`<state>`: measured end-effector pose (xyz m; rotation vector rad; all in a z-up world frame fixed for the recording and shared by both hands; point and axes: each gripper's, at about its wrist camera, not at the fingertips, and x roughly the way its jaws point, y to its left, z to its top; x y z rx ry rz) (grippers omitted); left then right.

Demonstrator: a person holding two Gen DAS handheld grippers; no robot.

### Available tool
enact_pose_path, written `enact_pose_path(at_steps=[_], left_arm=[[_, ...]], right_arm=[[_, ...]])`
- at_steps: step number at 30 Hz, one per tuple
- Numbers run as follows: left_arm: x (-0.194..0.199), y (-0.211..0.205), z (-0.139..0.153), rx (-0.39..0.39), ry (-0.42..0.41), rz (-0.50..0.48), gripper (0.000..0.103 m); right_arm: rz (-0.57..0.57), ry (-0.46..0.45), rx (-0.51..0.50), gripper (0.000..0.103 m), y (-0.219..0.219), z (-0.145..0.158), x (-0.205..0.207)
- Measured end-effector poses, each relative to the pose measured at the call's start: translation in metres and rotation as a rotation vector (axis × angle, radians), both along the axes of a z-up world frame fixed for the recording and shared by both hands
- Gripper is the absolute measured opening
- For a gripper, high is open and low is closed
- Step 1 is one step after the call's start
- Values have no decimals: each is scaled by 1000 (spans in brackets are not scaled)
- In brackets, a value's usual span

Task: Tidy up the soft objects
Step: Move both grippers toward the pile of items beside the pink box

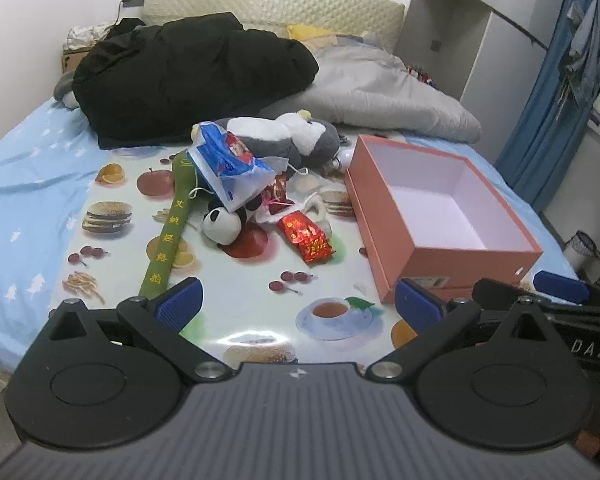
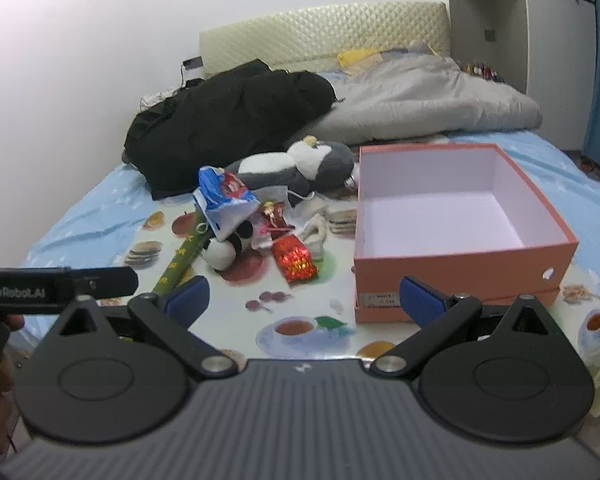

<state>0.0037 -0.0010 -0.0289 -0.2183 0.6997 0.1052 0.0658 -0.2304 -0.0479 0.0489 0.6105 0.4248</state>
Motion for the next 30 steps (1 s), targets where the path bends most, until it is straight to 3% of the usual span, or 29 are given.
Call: enact_pose_path(at_steps=[21, 30], left_arm=[[3, 21, -17, -51, 15, 40, 103], [7, 22, -26, -29, 50, 31, 103]], right_arm=[[26, 46, 14, 103, 15, -17, 6], [18, 84, 21, 103, 17, -23, 9]])
